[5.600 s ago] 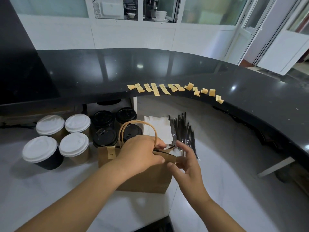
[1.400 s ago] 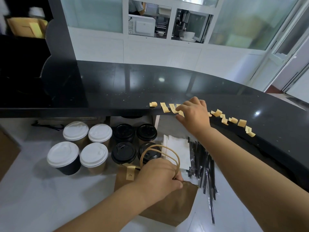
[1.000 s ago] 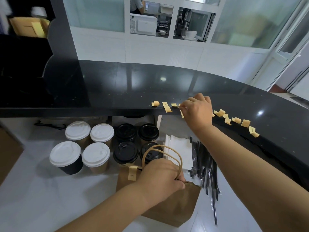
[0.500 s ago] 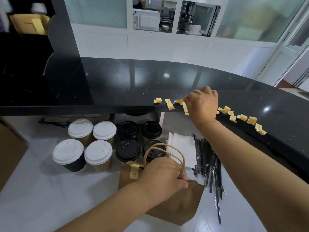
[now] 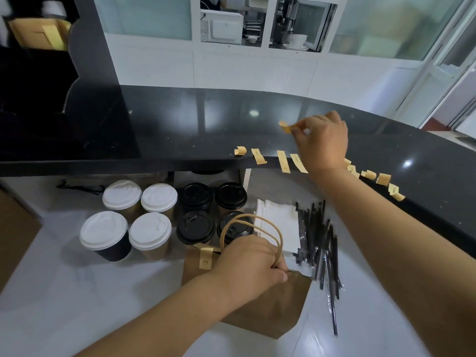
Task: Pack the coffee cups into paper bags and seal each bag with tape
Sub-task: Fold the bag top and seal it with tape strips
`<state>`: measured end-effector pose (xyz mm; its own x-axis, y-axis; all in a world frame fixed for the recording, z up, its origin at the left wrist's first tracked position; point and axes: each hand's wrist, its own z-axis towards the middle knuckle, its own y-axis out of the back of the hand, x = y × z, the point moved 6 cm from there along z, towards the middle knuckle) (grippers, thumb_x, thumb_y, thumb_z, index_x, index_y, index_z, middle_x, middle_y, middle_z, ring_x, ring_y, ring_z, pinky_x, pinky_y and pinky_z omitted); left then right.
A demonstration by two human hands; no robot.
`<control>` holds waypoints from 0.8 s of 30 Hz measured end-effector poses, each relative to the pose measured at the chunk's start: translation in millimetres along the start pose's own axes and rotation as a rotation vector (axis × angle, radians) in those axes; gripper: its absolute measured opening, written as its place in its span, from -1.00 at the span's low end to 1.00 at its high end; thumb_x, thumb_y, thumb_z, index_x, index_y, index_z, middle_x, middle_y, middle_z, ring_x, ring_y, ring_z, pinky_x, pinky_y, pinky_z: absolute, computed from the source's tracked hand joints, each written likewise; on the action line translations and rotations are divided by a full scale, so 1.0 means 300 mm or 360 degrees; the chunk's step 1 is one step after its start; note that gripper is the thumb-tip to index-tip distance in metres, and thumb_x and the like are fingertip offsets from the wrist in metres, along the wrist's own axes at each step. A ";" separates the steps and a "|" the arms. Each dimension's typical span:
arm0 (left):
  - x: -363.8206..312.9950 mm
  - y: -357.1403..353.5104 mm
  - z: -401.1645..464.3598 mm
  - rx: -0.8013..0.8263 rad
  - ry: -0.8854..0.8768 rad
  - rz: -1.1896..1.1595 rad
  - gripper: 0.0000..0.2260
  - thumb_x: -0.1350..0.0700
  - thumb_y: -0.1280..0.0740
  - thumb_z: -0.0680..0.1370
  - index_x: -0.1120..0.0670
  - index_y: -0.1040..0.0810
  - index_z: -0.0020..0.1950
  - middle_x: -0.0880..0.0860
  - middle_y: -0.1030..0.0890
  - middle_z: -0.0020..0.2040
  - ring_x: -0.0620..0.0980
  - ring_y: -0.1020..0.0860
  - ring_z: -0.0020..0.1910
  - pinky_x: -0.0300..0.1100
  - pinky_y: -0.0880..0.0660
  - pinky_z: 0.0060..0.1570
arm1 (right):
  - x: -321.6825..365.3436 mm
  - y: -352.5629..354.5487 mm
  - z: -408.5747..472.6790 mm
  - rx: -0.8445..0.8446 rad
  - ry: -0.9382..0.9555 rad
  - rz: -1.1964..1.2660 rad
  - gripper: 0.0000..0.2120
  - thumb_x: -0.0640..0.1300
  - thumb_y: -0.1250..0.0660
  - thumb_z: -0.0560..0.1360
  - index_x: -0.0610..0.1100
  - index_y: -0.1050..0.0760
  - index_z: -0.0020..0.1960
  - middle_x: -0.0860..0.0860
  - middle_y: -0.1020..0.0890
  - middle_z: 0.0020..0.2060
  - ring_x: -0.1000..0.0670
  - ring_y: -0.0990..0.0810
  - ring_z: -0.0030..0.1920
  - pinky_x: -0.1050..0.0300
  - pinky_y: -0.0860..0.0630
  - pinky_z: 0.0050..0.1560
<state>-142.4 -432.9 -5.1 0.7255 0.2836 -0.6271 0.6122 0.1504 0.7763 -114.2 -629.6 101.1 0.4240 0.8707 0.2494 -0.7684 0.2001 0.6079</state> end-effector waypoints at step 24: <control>-0.004 0.002 -0.010 -0.0149 -0.0053 0.0074 -0.95 0.01 -0.40 0.46 -0.05 -0.63 -0.16 -0.18 -0.52 -0.29 -0.22 -0.48 -0.21 -0.45 -0.34 -0.27 | 0.049 0.189 -0.453 0.2038 -0.0598 0.0257 -0.90 -0.12 -0.38 0.50 -0.10 -0.66 -0.05 0.13 -0.64 -0.24 0.18 -0.61 -0.23 0.43 -0.38 -0.27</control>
<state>-143.8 -430.3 -3.7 0.7632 0.2609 -0.5911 0.5470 0.2260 0.8061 -216.8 -544.4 36.9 0.6352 0.6282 0.4493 0.0764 -0.6300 0.7729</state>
